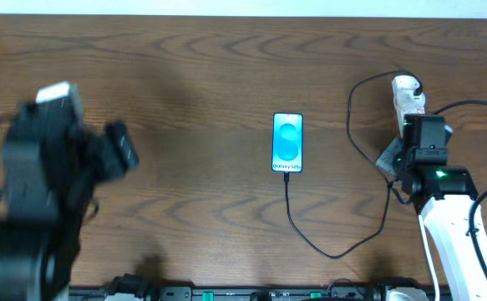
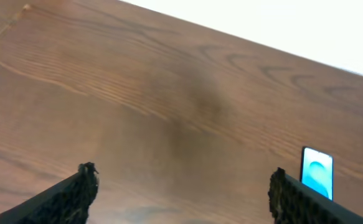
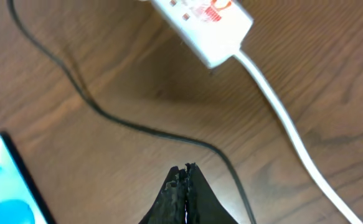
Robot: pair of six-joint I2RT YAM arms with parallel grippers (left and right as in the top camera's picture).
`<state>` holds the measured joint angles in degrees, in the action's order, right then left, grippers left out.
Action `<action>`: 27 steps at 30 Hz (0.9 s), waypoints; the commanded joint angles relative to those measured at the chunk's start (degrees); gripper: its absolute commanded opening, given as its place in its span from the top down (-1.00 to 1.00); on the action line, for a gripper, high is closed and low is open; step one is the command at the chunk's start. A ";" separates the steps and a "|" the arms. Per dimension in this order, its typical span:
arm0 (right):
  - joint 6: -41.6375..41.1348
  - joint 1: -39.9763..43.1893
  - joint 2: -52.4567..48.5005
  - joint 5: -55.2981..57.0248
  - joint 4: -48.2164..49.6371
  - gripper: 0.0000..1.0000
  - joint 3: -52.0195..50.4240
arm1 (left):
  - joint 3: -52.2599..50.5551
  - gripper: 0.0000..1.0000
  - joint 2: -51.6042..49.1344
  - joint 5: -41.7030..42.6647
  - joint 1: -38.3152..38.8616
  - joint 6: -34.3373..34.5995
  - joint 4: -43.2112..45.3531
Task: Plug charger to phone and switch on socket
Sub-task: 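Release the phone and retract the left gripper toward the rest pose, then move the right gripper over the power strip's orange switches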
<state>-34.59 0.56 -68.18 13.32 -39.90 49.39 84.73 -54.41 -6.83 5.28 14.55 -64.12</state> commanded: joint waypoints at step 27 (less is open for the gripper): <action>-4.11 19.56 -12.92 -6.32 -1.95 0.98 13.35 | -6.14 -0.84 34.60 -3.28 -0.13 -0.98 -23.34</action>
<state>-39.31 19.42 -77.23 8.69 -38.79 56.55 78.46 -21.76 -9.39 5.26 14.50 -87.11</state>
